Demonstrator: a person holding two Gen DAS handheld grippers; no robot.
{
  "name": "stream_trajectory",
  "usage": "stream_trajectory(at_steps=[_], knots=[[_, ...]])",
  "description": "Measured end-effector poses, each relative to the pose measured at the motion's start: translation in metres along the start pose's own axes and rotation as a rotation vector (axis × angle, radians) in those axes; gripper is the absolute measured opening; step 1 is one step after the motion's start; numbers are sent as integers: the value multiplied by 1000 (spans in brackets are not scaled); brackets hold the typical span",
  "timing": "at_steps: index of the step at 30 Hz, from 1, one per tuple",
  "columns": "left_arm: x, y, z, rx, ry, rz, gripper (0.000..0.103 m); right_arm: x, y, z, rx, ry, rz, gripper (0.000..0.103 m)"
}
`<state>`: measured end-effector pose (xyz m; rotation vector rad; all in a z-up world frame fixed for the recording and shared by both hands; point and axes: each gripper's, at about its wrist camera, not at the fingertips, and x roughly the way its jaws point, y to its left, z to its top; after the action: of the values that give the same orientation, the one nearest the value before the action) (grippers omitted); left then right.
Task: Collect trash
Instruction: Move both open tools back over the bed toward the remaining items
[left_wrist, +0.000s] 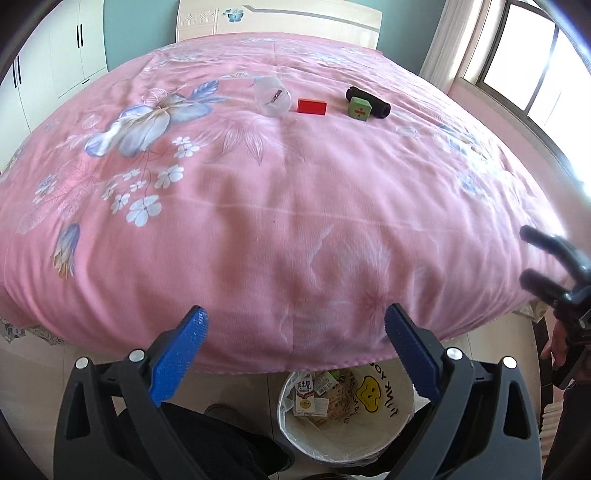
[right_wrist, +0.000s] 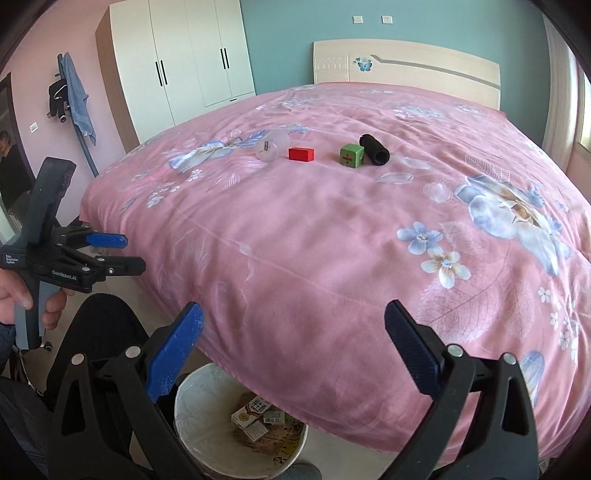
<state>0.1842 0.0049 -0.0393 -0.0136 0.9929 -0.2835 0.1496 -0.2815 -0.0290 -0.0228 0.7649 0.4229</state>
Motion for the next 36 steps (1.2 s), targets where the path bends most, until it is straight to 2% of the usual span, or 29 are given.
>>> stream_trajectory(at_steps=[7, 15, 27, 36], knots=[[6, -3, 31, -18, -37, 59, 98, 16, -24, 21, 23, 7, -43, 96], [33, 3, 68, -23, -28, 94, 98, 34, -48, 50, -4, 3, -79, 96], [68, 16, 123, -32, -25, 119, 98, 82, -81, 89, -32, 41, -114, 96], [94, 15, 164, -46, -25, 124, 98, 104, -104, 120, -14, 27, -143, 96]])
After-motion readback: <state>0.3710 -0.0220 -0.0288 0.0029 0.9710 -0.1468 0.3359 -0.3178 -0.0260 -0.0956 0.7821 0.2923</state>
